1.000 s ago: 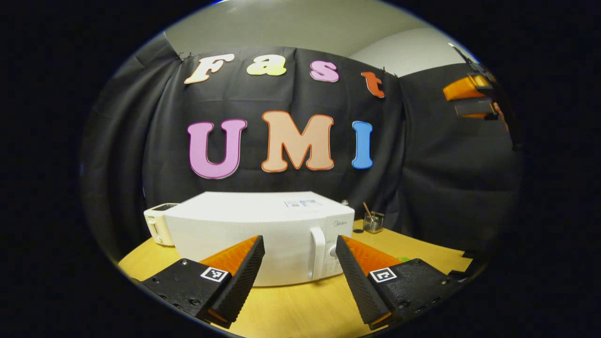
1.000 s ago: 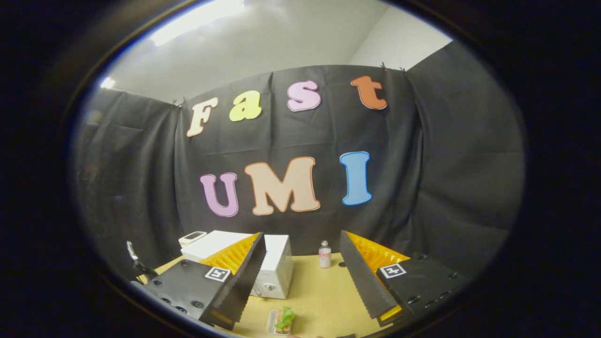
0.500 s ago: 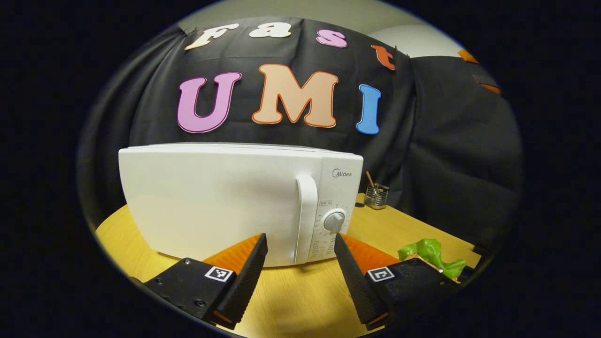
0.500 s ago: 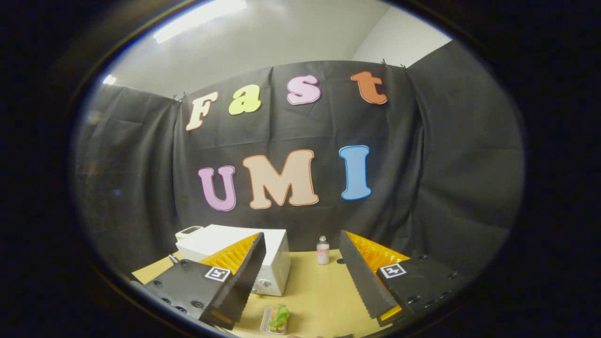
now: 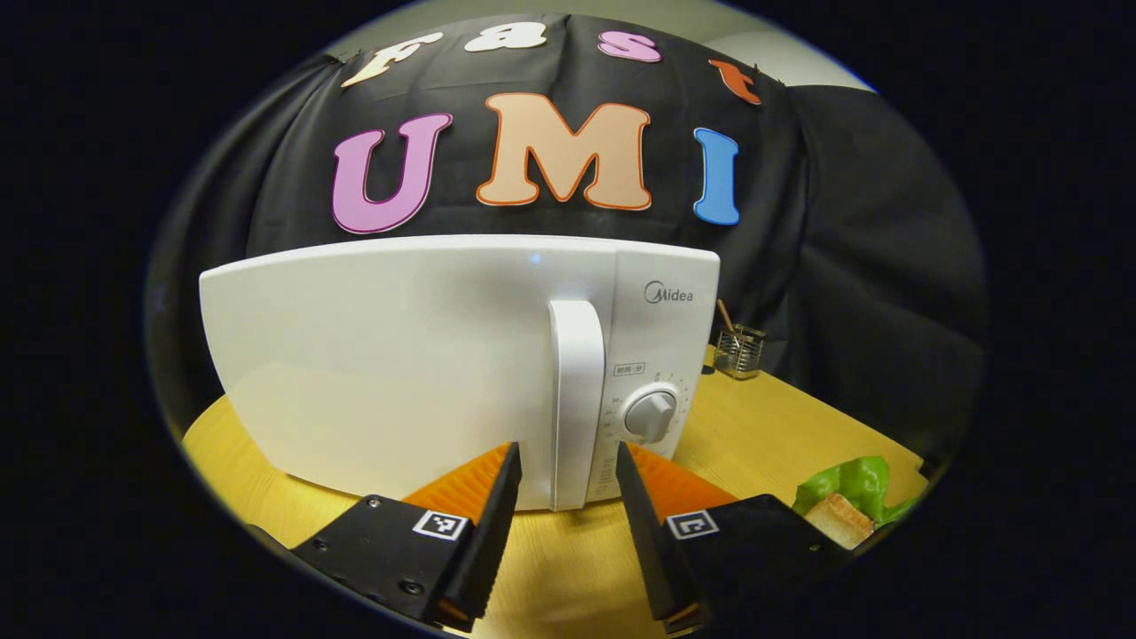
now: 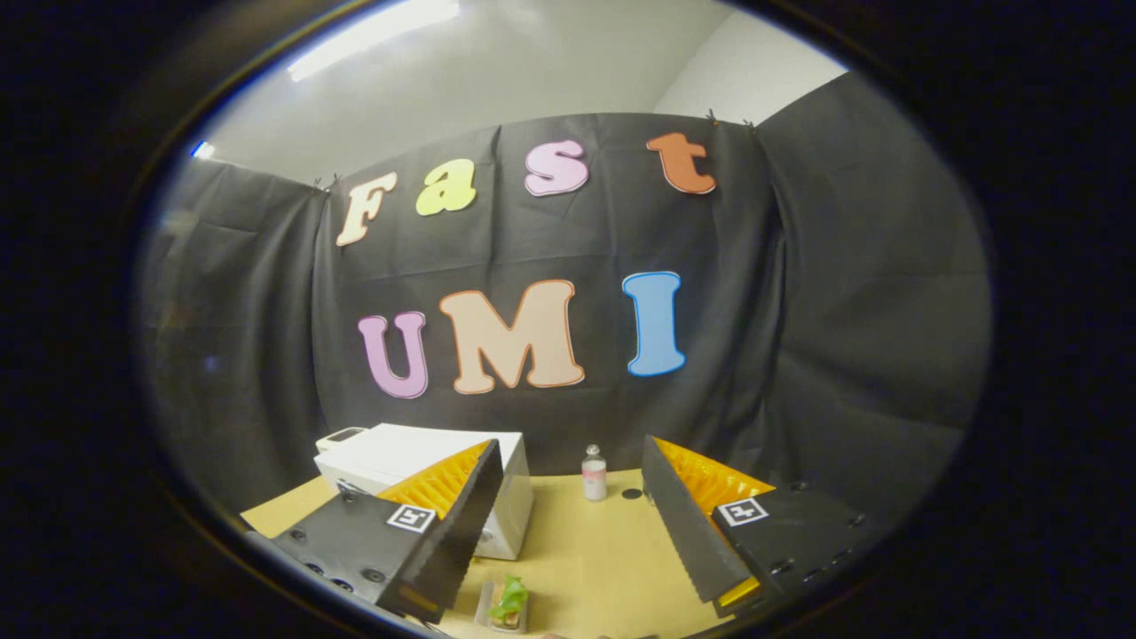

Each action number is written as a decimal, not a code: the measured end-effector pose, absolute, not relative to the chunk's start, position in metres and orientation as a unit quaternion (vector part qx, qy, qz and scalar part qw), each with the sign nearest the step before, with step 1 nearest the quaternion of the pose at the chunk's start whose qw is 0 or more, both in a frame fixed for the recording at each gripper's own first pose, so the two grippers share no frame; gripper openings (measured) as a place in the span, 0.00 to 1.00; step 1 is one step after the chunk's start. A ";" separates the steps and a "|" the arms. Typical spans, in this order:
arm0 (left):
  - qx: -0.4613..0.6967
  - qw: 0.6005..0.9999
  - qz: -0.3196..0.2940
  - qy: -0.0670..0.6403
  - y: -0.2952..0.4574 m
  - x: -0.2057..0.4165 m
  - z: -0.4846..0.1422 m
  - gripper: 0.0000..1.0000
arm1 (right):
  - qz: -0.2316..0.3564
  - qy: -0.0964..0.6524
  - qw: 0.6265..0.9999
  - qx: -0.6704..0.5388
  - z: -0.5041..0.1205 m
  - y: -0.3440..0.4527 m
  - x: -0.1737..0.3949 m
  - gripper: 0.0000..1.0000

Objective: Open the microwave oven with the left hand, put the food in, and close the microwave oven.

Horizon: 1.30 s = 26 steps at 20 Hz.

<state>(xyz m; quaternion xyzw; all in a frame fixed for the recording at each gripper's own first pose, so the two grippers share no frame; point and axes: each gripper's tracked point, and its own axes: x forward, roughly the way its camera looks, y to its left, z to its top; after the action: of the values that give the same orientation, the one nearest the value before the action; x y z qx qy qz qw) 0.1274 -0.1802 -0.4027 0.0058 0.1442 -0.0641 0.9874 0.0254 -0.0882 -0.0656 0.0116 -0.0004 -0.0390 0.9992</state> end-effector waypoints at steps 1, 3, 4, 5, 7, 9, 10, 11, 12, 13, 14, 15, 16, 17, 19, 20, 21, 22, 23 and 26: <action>0.011 0.987 -0.065 0.145 -0.181 0.129 -0.403 0.58 | -0.038 -0.001 0.999 0.013 -0.066 -0.088 0.024 0.92; 0.017 0.989 -0.058 0.137 -0.177 0.134 -0.400 0.56 | -0.035 0.000 0.999 0.015 -0.069 -0.088 0.025 0.92; 0.019 0.989 -0.057 0.134 -0.178 0.139 -0.398 0.55 | -0.034 0.001 0.999 0.014 -0.070 -0.089 0.024 0.92; 0.020 0.989 -0.059 0.134 -0.179 0.143 -0.397 0.45 | -0.036 0.003 0.999 0.013 -0.071 -0.091 0.024 0.92; 0.020 0.988 -0.064 0.138 -0.182 0.145 -0.400 0.37 | -0.038 0.012 0.999 0.009 -0.079 -0.095 0.025 0.92; 0.024 0.988 -0.062 0.138 -0.181 0.147 -0.400 0.27 | -0.041 0.021 0.999 0.012 -0.085 -0.099 0.027 0.92; 0.019 0.989 -0.064 0.136 -0.180 0.145 -0.400 0.26 | -0.042 0.025 0.999 0.015 -0.089 -0.101 0.027 0.92; 0.013 0.988 -0.070 0.133 -0.180 0.146 -0.398 0.25 | -0.041 0.027 0.999 0.018 -0.091 -0.102 0.028 0.92; 0.006 0.988 -0.078 0.130 -0.180 0.147 -0.399 0.25 | -0.040 0.028 0.999 0.021 -0.093 -0.102 0.028 0.92; -0.006 0.989 -0.082 0.125 -0.180 0.147 -0.399 0.25 | -0.038 0.028 0.999 0.023 -0.094 -0.102 0.029 0.92; -0.009 0.988 -0.087 0.126 -0.181 0.146 -0.399 0.25 | -0.038 0.028 0.999 0.024 -0.096 -0.103 0.029 0.92; -0.005 0.988 -0.090 0.129 -0.181 0.145 -0.399 0.25 | -0.038 0.028 0.999 0.024 -0.098 -0.103 0.028 0.92; 0.000 0.987 -0.091 0.132 -0.181 0.144 -0.400 0.25 | -0.037 0.029 0.999 0.025 -0.100 -0.102 0.027 0.92; 0.003 0.987 -0.093 0.135 -0.180 0.143 -0.401 0.23 | -0.035 0.029 0.999 0.026 -0.100 -0.101 0.026 0.92; 0.000 0.986 -0.099 0.132 -0.180 0.145 -0.399 0.18 | -0.033 0.029 0.999 0.030 -0.102 -0.098 0.024 0.92; -0.003 0.987 -0.097 0.131 -0.179 0.145 -0.399 0.18 | -0.031 0.027 0.999 0.032 -0.103 -0.097 0.021 0.92; -0.004 0.986 -0.096 0.134 -0.179 0.144 -0.402 0.13 | -0.030 0.027 0.999 0.034 -0.105 -0.095 0.020 0.92; -0.008 0.986 -0.097 0.132 -0.179 0.144 -0.401 0.12 | -0.029 0.029 0.999 0.035 -0.108 -0.093 0.019 0.92; -0.015 0.987 -0.099 0.128 -0.179 0.143 -0.401 0.10 | -0.029 0.031 0.998 0.036 -0.111 -0.092 0.017 0.92; -0.027 0.988 -0.098 0.120 -0.179 0.142 -0.400 0.07 | -0.030 0.038 0.998 0.038 -0.118 -0.089 0.014 0.92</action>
<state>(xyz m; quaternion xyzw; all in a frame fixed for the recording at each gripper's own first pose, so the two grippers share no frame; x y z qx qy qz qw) 0.1423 -0.1792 -0.3996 -0.0272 0.1197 -0.0983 0.9875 0.0136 -0.0889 -0.1181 0.0381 0.0377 -0.0304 0.9981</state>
